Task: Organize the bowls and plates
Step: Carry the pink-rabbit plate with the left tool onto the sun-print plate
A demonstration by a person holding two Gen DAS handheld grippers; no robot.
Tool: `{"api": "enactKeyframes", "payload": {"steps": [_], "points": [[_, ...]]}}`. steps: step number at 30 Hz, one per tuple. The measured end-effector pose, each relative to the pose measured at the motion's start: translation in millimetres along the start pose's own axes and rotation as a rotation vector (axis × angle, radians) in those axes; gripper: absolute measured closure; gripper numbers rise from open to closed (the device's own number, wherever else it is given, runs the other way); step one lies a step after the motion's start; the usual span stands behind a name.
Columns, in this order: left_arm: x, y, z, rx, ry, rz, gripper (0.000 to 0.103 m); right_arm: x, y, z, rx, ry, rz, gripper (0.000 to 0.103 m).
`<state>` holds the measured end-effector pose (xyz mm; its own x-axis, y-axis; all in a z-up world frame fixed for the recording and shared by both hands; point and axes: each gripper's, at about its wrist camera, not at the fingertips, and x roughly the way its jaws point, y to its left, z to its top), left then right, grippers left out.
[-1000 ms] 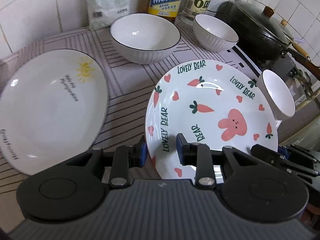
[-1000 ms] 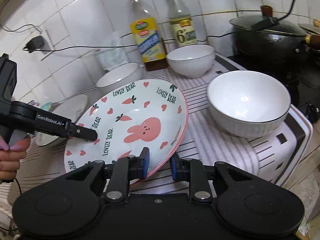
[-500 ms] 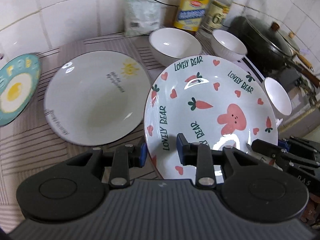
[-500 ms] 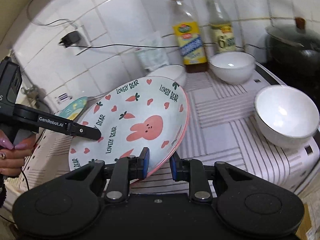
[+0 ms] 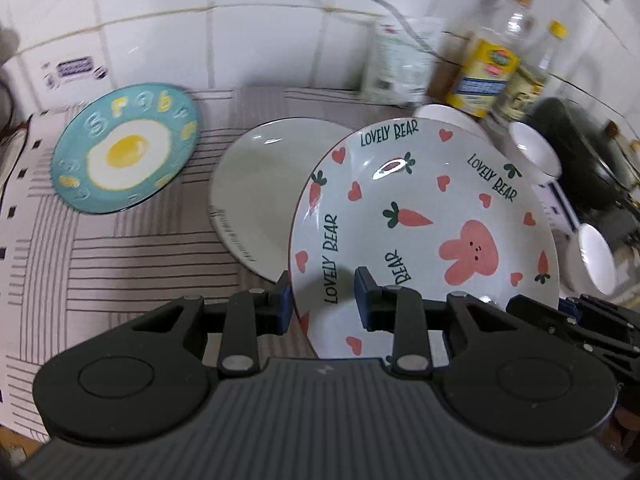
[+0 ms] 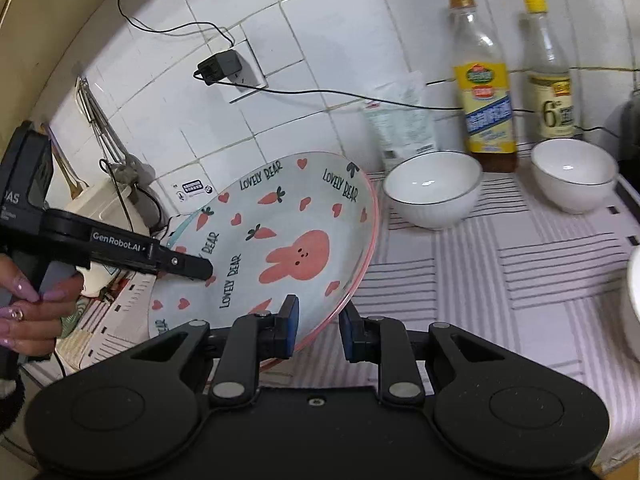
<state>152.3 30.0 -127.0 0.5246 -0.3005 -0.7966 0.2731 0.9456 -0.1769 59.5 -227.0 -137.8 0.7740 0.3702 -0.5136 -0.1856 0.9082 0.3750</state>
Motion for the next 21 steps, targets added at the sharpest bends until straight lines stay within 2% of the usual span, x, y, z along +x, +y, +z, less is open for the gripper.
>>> {"api": "enactKeyframes", "payload": {"steps": [12,21], "points": [[38.9,45.7,20.6,-0.113,0.039,0.09,0.073,77.8,6.6,17.1,0.032,0.07,0.053,0.077],[61.8,67.6,37.5,-0.155,0.091,0.081,0.073,112.5,6.5,31.4,0.036,0.121,0.028,0.077]]}}
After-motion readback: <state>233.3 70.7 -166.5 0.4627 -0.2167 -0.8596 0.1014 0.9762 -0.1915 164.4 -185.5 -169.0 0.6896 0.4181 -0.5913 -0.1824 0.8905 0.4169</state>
